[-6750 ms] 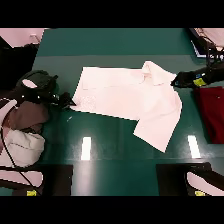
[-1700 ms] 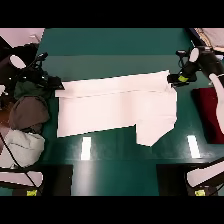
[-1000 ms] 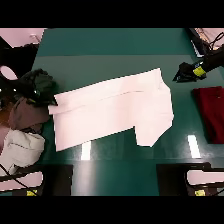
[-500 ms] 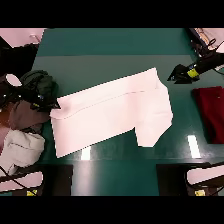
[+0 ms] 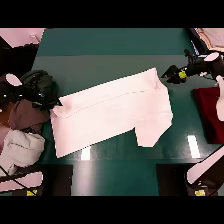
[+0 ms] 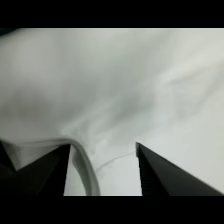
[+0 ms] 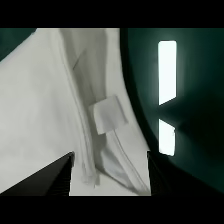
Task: Fold the shirts.
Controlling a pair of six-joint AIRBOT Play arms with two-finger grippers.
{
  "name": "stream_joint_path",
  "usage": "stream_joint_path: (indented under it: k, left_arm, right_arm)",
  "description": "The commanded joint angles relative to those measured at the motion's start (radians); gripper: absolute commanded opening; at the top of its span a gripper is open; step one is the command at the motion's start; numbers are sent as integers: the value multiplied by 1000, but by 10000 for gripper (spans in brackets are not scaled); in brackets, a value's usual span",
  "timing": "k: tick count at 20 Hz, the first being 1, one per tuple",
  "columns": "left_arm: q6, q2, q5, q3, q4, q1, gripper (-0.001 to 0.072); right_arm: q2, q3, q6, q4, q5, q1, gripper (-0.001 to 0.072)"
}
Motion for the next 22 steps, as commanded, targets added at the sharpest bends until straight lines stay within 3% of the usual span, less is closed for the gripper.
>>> stream_joint_path:
  k: [1,9,11,13,16,20,22]
  left_arm:
    - [0,1,3,0,-4,0,497]
    - [0,1,0,0,-5,0,497]
    - [0,1,-2,0,-5,0,497]
    - [1,1,-4,0,-5,0,497]
    - [8,1,31,11,-8,0,496]
    - [14,0,109,97,-43,-1,496]
    - [55,0,177,129,-103,-15,496]
  right_arm:
    - [-104,124,-10,20,42,20,537]
    - [-139,137,-10,21,44,64,528]
    - [-138,137,-10,21,37,75,359]
    - [-138,137,-11,20,37,79,29]
    - [-113,137,7,8,35,57,28]
    - [-25,137,81,-245,49,10,27]
    - [10,137,81,-296,73,-14,26]
